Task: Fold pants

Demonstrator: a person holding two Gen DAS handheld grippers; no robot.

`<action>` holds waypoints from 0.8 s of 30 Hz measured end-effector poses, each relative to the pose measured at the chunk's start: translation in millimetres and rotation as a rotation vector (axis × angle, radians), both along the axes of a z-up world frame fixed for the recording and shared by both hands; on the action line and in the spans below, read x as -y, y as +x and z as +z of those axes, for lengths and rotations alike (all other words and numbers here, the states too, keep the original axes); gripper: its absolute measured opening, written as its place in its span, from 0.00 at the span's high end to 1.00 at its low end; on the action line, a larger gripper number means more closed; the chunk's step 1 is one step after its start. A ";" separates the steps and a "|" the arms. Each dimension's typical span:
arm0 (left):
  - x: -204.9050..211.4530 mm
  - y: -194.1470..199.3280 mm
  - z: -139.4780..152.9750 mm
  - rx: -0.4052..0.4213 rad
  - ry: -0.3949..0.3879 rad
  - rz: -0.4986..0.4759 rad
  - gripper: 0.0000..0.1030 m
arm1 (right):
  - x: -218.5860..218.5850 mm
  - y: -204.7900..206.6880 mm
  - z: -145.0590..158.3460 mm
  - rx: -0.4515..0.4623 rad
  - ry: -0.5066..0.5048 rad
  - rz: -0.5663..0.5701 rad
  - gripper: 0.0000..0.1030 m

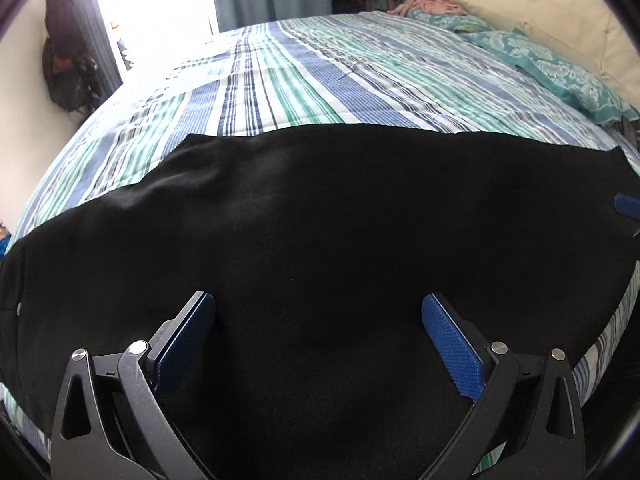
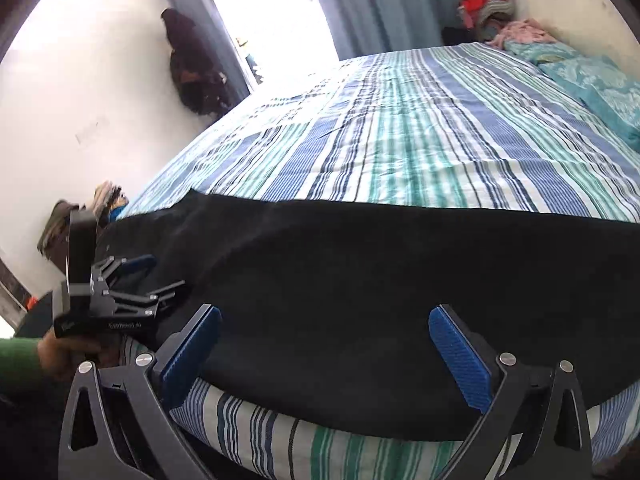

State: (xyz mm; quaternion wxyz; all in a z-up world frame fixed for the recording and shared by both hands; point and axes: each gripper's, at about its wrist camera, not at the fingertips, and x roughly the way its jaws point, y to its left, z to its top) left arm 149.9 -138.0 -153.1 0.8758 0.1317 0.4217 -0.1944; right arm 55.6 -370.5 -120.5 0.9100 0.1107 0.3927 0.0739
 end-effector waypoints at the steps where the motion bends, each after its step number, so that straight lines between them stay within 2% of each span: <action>1: -0.4 -0.8 0.0 0.004 0.000 0.000 0.00 | -8.0 2.8 -3.2 -0.014 -0.055 0.015 0.00; 3: -1.2 -0.9 0.3 0.006 -0.001 0.002 0.00 | -10.3 9.9 -12.3 -0.060 -0.129 0.011 0.00; 5: -2.4 -0.6 -0.7 0.002 -0.003 0.002 0.00 | 8.7 15.6 -23.3 -0.124 -0.151 -0.059 0.00; 8: -1.9 -1.8 -1.4 0.007 -0.004 0.001 0.00 | 68.7 15.7 -30.6 -0.192 -0.113 -0.229 0.00; 11: -0.7 -2.7 -2.5 0.013 -0.005 0.002 0.00 | 134.5 16.3 -26.6 -0.208 -0.059 -0.352 0.00; 16: -0.6 -2.6 -2.6 0.013 -0.005 0.002 0.00 | 207.8 20.8 -23.9 -0.250 -0.157 -0.427 0.00; 18: -0.4 -2.5 -2.8 0.014 -0.003 0.003 0.00 | 226.5 16.1 -22.3 -0.250 -0.189 -0.464 0.00; 22: -0.3 -3.3 -3.7 0.024 -0.004 0.005 0.00 | 253.0 0.3 -13.1 -0.179 -0.108 -0.569 0.00; 24: -0.2 -3.7 -3.9 0.028 -0.005 0.006 0.00 | 251.4 -5.0 -7.1 -0.143 -0.119 -0.592 0.00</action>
